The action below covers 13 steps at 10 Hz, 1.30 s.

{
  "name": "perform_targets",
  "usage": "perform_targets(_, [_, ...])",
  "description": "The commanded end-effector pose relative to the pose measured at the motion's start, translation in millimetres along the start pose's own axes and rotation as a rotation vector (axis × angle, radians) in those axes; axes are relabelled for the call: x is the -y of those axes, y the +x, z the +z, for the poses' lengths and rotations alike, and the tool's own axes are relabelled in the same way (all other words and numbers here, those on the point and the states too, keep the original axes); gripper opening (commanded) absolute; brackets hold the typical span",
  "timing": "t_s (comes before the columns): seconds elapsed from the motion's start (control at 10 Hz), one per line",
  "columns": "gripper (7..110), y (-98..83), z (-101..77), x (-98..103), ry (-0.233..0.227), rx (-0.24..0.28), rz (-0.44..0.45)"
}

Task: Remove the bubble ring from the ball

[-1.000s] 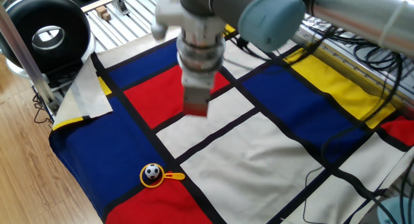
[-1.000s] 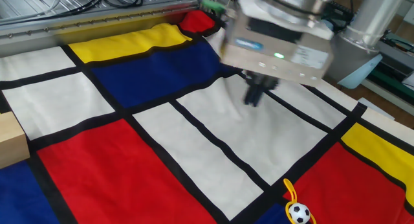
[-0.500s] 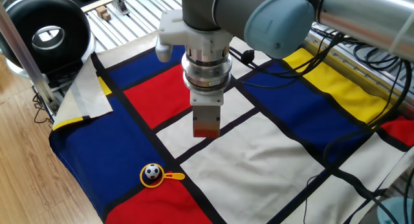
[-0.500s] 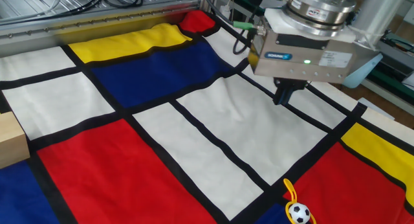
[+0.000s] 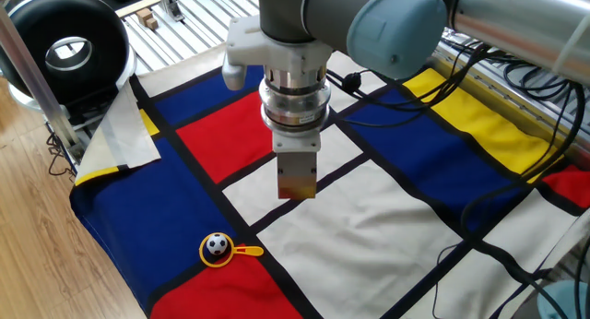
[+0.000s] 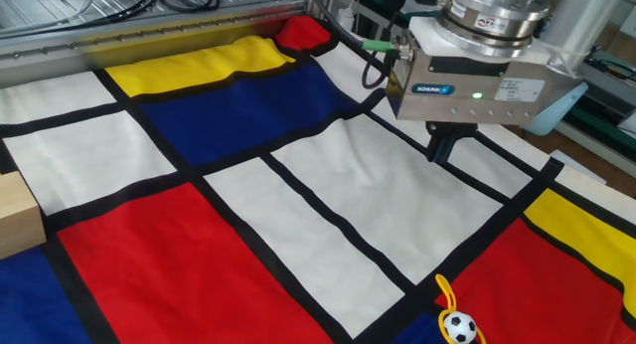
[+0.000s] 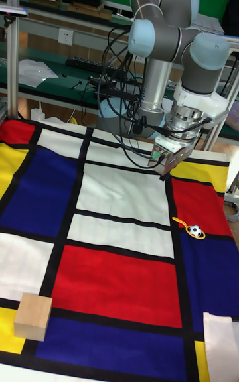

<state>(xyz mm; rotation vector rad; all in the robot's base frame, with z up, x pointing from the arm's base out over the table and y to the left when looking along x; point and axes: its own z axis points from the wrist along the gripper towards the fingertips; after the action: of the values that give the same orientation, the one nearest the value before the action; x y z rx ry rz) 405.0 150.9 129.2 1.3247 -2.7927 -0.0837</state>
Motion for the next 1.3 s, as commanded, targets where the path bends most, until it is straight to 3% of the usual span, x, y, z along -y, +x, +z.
perform_targets(0.0, [7,-5.1,-1.3,-2,-0.011,0.02,0.05])
perform_targets(0.2, [7,14.1,-1.7,-3,-0.014,-0.057,0.055])
perform_targets(0.3, [7,18.7,-2.0,-3,-0.015,-0.076,0.017])
perform_targets(0.4, [7,7.3,-1.6,-10,-0.044,-0.029,-0.009])
perform_targets(0.5, [7,5.8,-2.1,-18,-0.078,-0.021,-0.076])
perform_targets(0.8, [7,12.5,-3.5,-30,-0.126,-0.047,-0.064])
perform_targets(0.9, [7,7.0,3.4,-29,-0.119,-0.053,-0.055])
perform_targets(1.1, [7,-46.4,32.0,-35,-0.102,0.004,-0.014])
perform_targets(1.2, [7,-64.0,38.7,-35,-0.08,0.004,0.002])
